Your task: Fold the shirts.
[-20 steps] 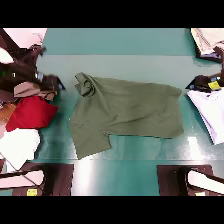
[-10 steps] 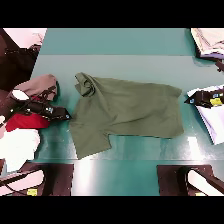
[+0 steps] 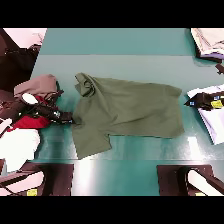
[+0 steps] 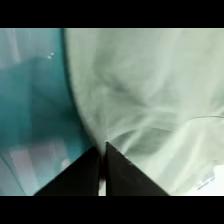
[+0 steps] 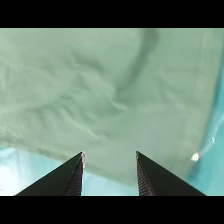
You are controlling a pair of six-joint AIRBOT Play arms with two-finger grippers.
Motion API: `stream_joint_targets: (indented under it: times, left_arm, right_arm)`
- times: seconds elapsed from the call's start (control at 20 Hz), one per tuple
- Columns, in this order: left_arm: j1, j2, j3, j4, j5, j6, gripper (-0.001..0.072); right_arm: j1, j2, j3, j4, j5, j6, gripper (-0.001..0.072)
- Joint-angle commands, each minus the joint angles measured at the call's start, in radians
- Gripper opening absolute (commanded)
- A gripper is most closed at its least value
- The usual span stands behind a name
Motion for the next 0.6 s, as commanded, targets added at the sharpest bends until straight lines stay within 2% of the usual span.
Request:
stream_joint_targets:
  times: [0.0,0.05,0.1,0.15,0.2,0.35,0.55]
  left_arm:
    - [-0.011,0.032,0.038,-0.027,-0.029,-0.010,0.0029]
    - [-0.011,0.056,0.057,-0.027,-0.029,-0.010,0.0029]
    - [-0.011,0.074,0.071,-0.031,-0.029,-0.010,0.0029]
    - [-0.011,0.093,0.083,-0.034,-0.031,-0.010,0.0029]
    - [-0.011,0.105,0.087,-0.034,-0.029,-0.010,0.0030]
    - [-0.011,0.106,0.089,-0.034,-0.029,-0.010,0.0030]
    - [-0.011,0.106,0.089,-0.035,-0.031,-0.010,0.0030]
  right_arm:
    - [-0.086,0.001,-0.006,-0.124,0.079,0.000,0.0365]
    - [-0.128,0.001,-0.032,-0.161,0.077,0.001,0.0366]
    - [-0.166,0.001,-0.076,-0.167,0.069,0.001,0.0411]
    - [-0.207,0.000,-0.141,-0.162,0.054,0.001,0.0536]
    - [-0.233,0.000,-0.208,-0.147,0.026,0.001,0.0552]
    - [-0.256,0.000,-0.401,-0.042,-0.071,-0.010,0.0549]
    - [-0.176,0.000,-0.520,-0.002,-0.186,-0.012,0.0546]
